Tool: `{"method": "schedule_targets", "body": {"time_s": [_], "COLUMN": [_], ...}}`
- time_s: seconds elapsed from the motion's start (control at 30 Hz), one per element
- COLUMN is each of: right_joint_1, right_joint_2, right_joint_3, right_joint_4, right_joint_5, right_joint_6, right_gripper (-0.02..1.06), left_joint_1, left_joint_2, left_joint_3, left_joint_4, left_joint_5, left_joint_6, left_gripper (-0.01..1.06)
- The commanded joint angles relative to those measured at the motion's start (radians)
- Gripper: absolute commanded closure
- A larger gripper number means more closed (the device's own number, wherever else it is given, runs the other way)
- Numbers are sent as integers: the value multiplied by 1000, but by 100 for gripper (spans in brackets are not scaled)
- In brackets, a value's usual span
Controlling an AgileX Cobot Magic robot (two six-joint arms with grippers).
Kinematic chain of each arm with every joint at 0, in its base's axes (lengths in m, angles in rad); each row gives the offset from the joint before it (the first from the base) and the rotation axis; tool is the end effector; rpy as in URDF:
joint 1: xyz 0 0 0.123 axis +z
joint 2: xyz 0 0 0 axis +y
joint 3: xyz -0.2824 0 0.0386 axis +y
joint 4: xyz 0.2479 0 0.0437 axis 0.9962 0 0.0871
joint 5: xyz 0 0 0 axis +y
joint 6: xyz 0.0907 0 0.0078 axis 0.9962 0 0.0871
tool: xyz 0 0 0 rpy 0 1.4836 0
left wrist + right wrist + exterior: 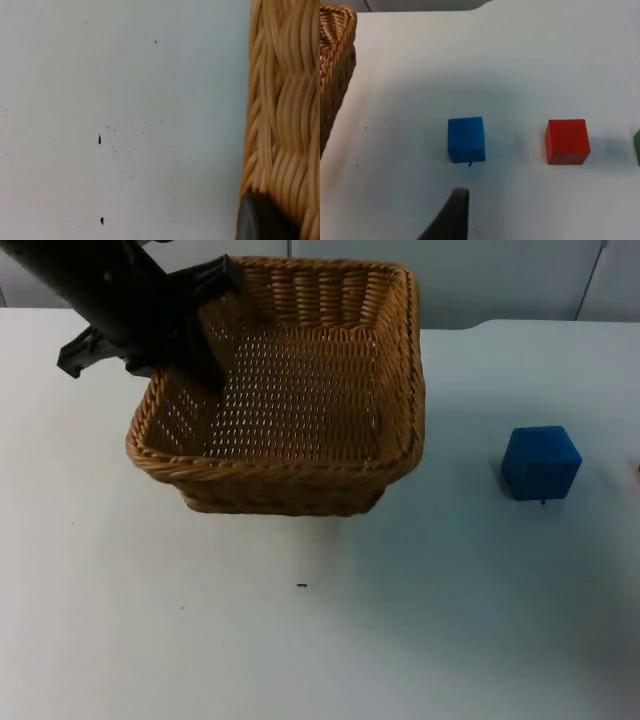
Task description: Pick up the basket with the left hand and place the blue cube into the basket with the right hand.
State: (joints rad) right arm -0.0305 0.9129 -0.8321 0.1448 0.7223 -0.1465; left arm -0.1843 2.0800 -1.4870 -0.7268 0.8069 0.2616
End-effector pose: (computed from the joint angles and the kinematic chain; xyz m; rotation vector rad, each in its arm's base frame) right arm 0.1773 0.0033 0.3344 -0.0580 2.2779 0.0733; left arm 0.4172 -0.1223 0.1750 -0.0018 2.7600 -0.8168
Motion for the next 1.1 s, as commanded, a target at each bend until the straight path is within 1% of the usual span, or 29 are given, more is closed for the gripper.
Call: {"method": "schedule_targets", "body": {"time_s": [0.0, 0.03, 0.07, 0.13, 0.23, 0.33, 0.37, 0.47, 0.5, 0.53, 0.67, 0.7, 0.73, 0.8, 0.87, 0.9, 0.93, 1.0, 1.07], "right_joint_1": [12, 12, 20, 42, 60, 87, 87, 131, 146, 146, 205, 205, 213, 214, 214, 214, 214, 214, 214], "right_joint_2": [2, 2, 4, 22, 58, 137, 137, 269, 315, 315, 501, 501, 547, 613, 629, 673, 693, 741, 760], "right_joint_3": [-12, -12, -18, -52, -97, -180, -180, -278, -302, -302, -424, -424, -446, -477, -487, -497, -499, -499, -499], "right_joint_4": [63, 63, 87, 116, 120, 120, 120, 118, 118, 118, 118, 118, 118, 103, 91, 34, -1, -29, -37], "right_joint_5": [-1, -1, 1, 24, 47, 65, 65, 71, 71, 71, 72, 72, 72, 76, 82, 86, 86, 77, 71], "right_joint_6": [-72, -72, -95, -105, -102, -87, -87, -64, -64, -64, -57, -57, -51, -28, -11, 36, 61, 79, 86], "right_gripper": [6, 6, 6, 6, 6, 8, 8, 11, 11, 11, 11, 11, 11, 11, 11, 11, 11, 11, 11], "left_joint_1": [6, 6, 10, 12, 12, 12, 12, 12, 12, 12, 12, 12, 12, 12, 12, 12, 12, 12, 12], "left_joint_2": [-52, -52, -62, -73, -79, -79, -79, -79, -79, -79, -79, -79, -79, -79, -79, -79, -79, -79, -79], "left_joint_3": [-3, -3, -3, -3, -3, -3, -3, -3, -3, -3, -3, -3, -3, -3, -3, -3, -3, -3, -3], "left_joint_4": [-24, -24, -24, -26, -26, -26, -26, -26, -26, -26, -26, -26, -26, -26, -26, -26, -26, -26, -26], "left_joint_5": [29, 29, 31, 36, 38, 34, 34, 25, 25, 25, 25, 25, 25, 29, 31, 33, 33, 33, 33], "left_joint_6": [-30, -30, -45, -62, -63, -63, -63, -63, -63, -63, -63, -63, -63, -60, -60, -60, -60, -56, -56], "left_gripper": [105, 105, 105, 105, 105, 105, 105, 105, 105, 105, 105, 105, 105, 105, 105, 105, 105, 105, 105]}}
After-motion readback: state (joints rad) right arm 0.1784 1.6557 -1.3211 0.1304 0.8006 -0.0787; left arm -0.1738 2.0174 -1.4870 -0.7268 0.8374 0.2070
